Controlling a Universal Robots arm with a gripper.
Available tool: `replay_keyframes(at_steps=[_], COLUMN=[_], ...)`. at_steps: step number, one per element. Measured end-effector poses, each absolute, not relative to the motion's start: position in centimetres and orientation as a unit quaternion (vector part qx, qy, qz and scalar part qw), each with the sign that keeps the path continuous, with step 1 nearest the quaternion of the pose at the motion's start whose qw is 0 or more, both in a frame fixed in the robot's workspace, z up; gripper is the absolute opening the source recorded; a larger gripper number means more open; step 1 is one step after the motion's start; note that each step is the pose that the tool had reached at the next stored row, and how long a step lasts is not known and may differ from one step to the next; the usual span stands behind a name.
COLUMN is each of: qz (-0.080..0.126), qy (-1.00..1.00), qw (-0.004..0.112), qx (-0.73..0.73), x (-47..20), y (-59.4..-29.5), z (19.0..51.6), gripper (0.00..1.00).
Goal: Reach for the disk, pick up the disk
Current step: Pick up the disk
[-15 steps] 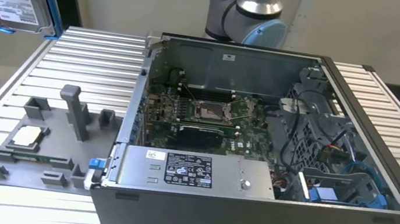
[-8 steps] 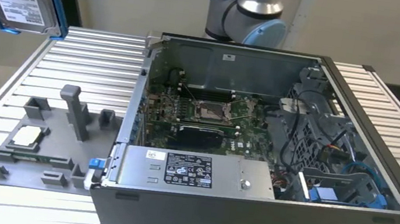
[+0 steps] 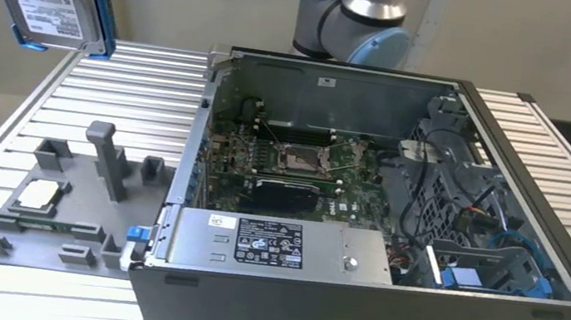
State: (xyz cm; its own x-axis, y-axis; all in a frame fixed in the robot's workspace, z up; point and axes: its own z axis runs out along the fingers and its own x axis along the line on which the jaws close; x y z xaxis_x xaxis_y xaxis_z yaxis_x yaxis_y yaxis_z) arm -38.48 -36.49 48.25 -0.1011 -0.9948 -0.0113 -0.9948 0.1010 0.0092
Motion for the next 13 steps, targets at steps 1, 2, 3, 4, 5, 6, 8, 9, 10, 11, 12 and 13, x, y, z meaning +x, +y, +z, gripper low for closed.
replay_keyframes(at_steps=[1,2,3,4,5,6,8,9,10,11,12,13], qz=[0.007,0.007,0.007,0.007,0.007,0.007,0.007,0.007,0.007,0.007,0.007,0.007], qy=[0.742,0.742,0.742,0.742,0.742,0.742,0.742,0.742,0.742,0.742,0.742,0.742], qw=[0.001,0.001,0.001,0.001,0.001,0.001,0.001,0.001,0.001,0.001,0.001,0.001], qx=[-0.67,-0.67,-0.67,-0.67,-0.67,-0.67,-0.67,-0.67,-0.67,-0.67,-0.67,-0.67], x=[-38.2,-37.9,-37.6,-37.3,-37.0,-36.7,-36.2,-35.9,-35.6,-35.4,-35.1,-34.7], y=[-36.5,-36.5,-36.5,-36.5,-36.5,-36.5,-36.5,-36.5,-36.5,-36.5,-36.5,-36.5], z=[48.3,48.3,48.3,48.3,48.3,48.3,48.3,48.3,48.3,48.3,48.3,48.3], gripper=[0.0,0.0,0.0,0.0,0.0,0.0,0.0,0.0,0.0,0.0,0.0,0.0])
